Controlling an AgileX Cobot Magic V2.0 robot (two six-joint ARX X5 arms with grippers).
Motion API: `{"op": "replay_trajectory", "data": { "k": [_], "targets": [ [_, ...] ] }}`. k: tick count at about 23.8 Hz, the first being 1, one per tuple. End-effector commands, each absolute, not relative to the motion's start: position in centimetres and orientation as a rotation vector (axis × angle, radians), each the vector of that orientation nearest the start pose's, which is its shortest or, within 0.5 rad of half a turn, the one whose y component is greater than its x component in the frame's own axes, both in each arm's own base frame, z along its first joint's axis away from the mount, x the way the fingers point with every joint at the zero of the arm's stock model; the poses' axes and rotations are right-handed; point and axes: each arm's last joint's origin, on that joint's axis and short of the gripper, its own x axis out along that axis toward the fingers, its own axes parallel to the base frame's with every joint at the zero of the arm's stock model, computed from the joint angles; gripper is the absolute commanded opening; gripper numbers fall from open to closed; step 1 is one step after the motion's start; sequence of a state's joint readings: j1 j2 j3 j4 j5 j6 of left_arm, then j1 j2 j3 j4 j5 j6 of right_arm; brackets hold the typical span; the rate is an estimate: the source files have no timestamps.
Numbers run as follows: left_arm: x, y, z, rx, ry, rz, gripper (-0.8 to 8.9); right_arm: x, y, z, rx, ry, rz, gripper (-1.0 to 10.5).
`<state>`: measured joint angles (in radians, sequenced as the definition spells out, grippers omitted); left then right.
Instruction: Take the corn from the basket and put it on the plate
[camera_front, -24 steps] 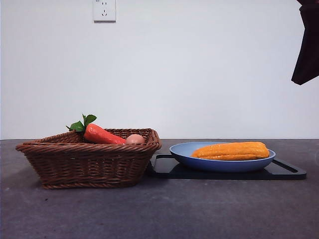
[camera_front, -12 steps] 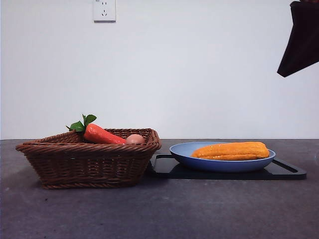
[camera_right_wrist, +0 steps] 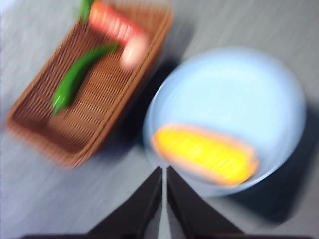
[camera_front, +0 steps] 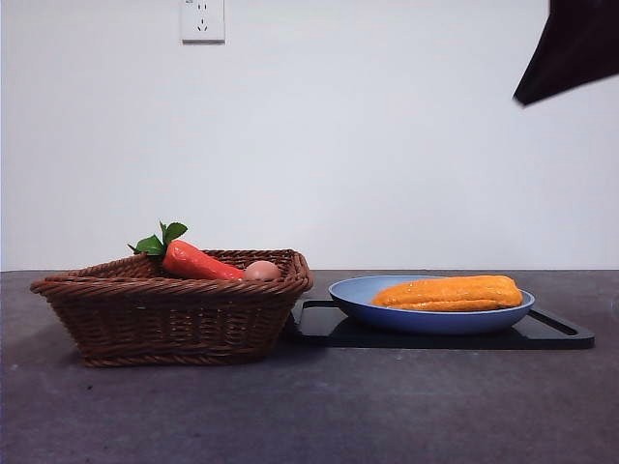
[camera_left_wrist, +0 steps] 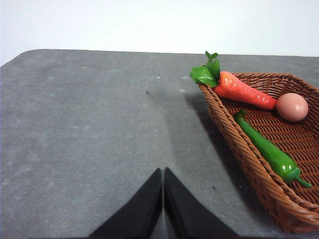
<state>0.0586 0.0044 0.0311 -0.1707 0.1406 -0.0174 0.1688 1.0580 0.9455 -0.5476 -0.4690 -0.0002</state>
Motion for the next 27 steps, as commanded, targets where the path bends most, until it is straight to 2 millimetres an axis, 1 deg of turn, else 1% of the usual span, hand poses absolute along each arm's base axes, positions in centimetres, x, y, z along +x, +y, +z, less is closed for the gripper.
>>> {"op": "replay_trajectory", "data": {
  "k": [1,3,5,7,9,11,15,18,23,27],
  "targets": [
    [9.6,0.2,14.9,-0.036,0.161,-0.083,0.08,20.2,4.2,32.3,-0.002,0.494,0.605,0.0],
    [9.6,0.2,14.9,-0.036,0.161,-0.083,0.08,18.6,3.3,32.9,-0.028,0.358,0.570,0.0],
    [9.6,0.2,14.9,-0.036,0.161,-0.083,0.08,16.8,2.0,32.3,-0.038,0.238,0.504,0.0],
    [9.6,0.2,14.9,-0.037,0.161,-0.083,0.08,14.8,1.0,30.8,-0.053,0.141,0.437,0.0],
    [9.6,0.2,14.9,-0.037,0.161,-0.083,0.08,13.1,0.4,28.5,-0.069,0.073,0.362,0.0],
    [9.6,0.2,14.9,-0.036,0.161,-0.083,0.08,12.0,0.1,26.5,-0.079,0.042,0.291,0.0],
    [9.6,0.2,14.9,-0.036,0.161,-0.083,0.08,10.9,-0.1,23.2,-0.083,0.013,0.207,0.0],
    [9.6,0.2,14.9,-0.036,0.161,-0.083,0.08,10.3,0.0,21.2,-0.078,-0.006,0.198,0.0],
    [9.6,0.2,14.9,-0.036,0.161,-0.083,0.08,10.0,0.0,19.2,-0.079,-0.013,0.198,0.0],
    [9.6,0.2,14.9,-0.036,0.161,-0.083,0.08,9.9,0.0,18.2,-0.077,-0.003,0.198,0.0]
  ]
}}
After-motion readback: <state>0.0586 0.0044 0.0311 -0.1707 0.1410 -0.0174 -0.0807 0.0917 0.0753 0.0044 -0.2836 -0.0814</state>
